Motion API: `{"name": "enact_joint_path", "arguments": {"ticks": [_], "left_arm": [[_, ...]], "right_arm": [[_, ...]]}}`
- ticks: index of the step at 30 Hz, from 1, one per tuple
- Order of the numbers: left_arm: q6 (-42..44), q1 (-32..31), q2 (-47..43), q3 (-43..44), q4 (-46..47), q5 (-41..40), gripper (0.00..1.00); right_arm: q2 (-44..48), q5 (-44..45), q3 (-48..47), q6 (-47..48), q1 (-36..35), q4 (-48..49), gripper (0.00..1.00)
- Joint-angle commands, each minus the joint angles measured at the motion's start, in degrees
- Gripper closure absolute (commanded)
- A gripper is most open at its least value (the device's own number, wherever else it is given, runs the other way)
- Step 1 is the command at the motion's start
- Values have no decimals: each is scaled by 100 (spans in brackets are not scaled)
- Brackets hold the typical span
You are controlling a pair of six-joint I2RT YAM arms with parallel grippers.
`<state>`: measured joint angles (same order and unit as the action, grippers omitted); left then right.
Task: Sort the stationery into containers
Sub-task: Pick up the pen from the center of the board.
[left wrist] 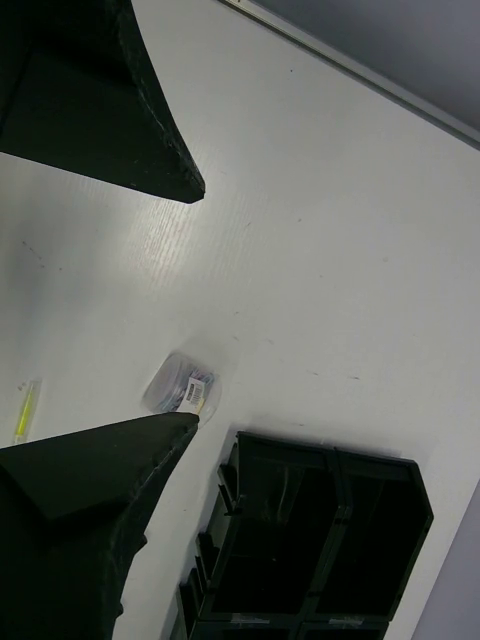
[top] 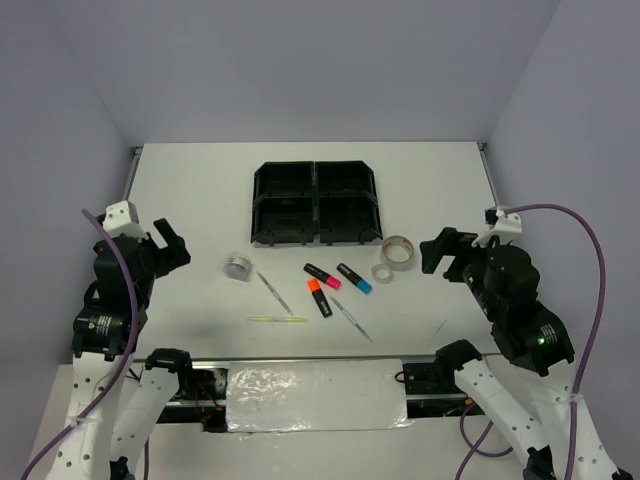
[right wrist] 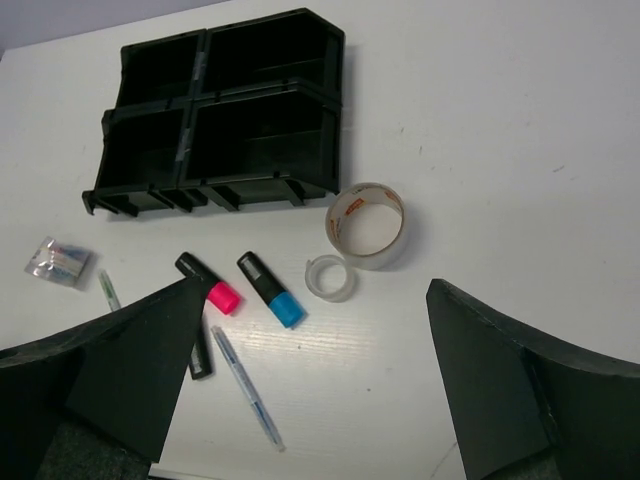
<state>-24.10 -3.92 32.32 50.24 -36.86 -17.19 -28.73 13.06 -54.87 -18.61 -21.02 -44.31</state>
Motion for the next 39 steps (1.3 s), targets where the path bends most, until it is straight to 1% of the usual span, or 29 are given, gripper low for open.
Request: {"name": "enact_joint_path", "arguments": {"ticks": [1, 3, 5, 6, 7, 8, 9, 10, 12, 13, 14, 15, 16, 17, 18, 20, 22, 25, 31, 39], "left_arm": [[-34, 23, -50, -14, 223, -56, 1], [-25, 23, -41, -23, 223, -4, 1], [1, 23, -24, -40, 276, 58, 1], [10, 23, -6, -49, 276, 84, 1], [19, 23, 20, -41, 276, 102, 1], [19, 23, 81, -32, 276, 111, 1], [19, 23, 117, -14, 267, 119, 1], [28, 23, 134, -14, 267, 137, 1], [45, 23, 179, -32, 276, 163, 1], [45, 14, 196, -49, 293, 207, 1], [54, 14, 196, -49, 311, 233, 1], [63, -3, 196, -58, 311, 268, 1], [72, -29, 205, -49, 311, 295, 1], [63, -64, 196, -49, 302, 278, 1], [63, -117, 196, -58, 302, 260, 1], [63, -161, 187, -49, 302, 243, 1], [63, -196, 187, -58, 311, 260, 1], [72, -214, 214, -67, 311, 313, 1], [89, -232, 240, -58, 311, 330, 1], [89, -267, 240, -58, 311, 339, 1]], "right_arm": [[25, -84, -147, 41, -34, 194, 0], [-1, -417, -77, 190, -34, 326, 0], [-97, -969, 178, 349, -43, 878, 0], [-428, -1538, 274, 463, -34, 1098, 0], [-719, -1717, 327, 481, -52, 1353, 0], [-1078, -1806, 284, 525, -60, 1399, 0], [-1482, -1659, 214, 638, -322, 1417, 0], [-2313, -1362, -4, 700, -533, 1408, 0], [-3082, -563, -277, 841, -1034, 1521, 0], [-3791, -629, -374, 902, -1054, 1540, 3], [-4111, -725, -471, 955, -1062, 1557, 7], [-4410, -787, -620, 991, -1089, 1610, 14], [-4935, -883, -665, 1035, -1106, 1654, 22], [-5158, -884, -700, 1078, -1124, 1724, 25], [-5369, -806, -787, 1088, -1133, 1768, 34], [-5869, -787, -841, 1192, -1176, 1777, 40], [-6091, -822, -841, 1298, -1290, 1742, 43], [-6337, -849, -701, 1395, -1518, 1803, 43], [-6592, -735, -507, 1369, -1555, 1918, 44], [-6944, -647, -489, 1421, -1774, 1672, 47]]}}
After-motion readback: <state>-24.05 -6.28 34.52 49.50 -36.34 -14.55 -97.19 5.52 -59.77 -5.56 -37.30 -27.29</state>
